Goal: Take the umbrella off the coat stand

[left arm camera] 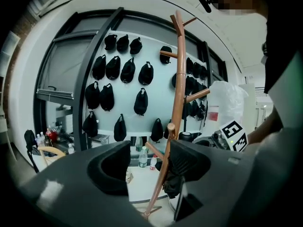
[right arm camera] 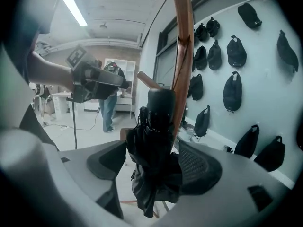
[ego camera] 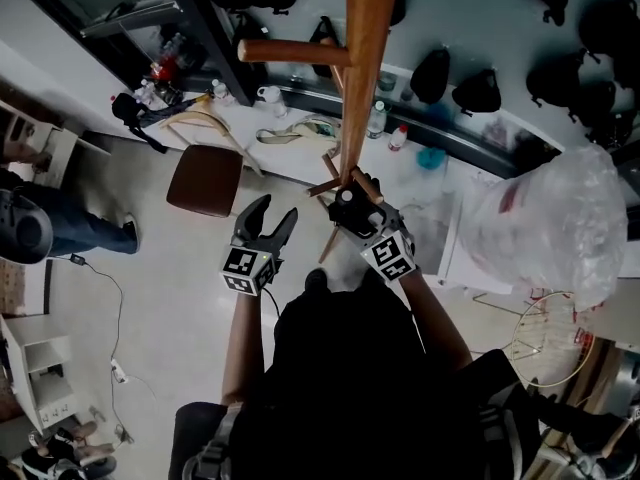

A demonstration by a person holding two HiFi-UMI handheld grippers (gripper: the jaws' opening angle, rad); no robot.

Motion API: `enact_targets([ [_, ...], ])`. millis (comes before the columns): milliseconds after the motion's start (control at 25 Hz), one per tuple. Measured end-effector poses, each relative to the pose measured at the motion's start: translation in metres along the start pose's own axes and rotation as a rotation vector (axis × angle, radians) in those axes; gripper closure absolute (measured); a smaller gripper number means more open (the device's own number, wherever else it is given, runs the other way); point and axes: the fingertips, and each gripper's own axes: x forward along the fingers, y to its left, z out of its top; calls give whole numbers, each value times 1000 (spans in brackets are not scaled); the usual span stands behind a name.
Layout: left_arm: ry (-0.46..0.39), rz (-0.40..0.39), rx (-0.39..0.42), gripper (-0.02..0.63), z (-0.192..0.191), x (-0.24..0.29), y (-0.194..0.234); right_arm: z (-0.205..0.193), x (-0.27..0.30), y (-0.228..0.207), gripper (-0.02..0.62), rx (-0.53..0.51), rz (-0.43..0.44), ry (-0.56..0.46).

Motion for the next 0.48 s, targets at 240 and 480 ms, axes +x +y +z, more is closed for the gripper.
enact_targets([
  [240,6,-43,14,344,3,1,14,-8,14,9,235,26,-15,37],
  [480,24,-60,22,344,1,-2,24,-17,26,8,230,36,-59,56],
])
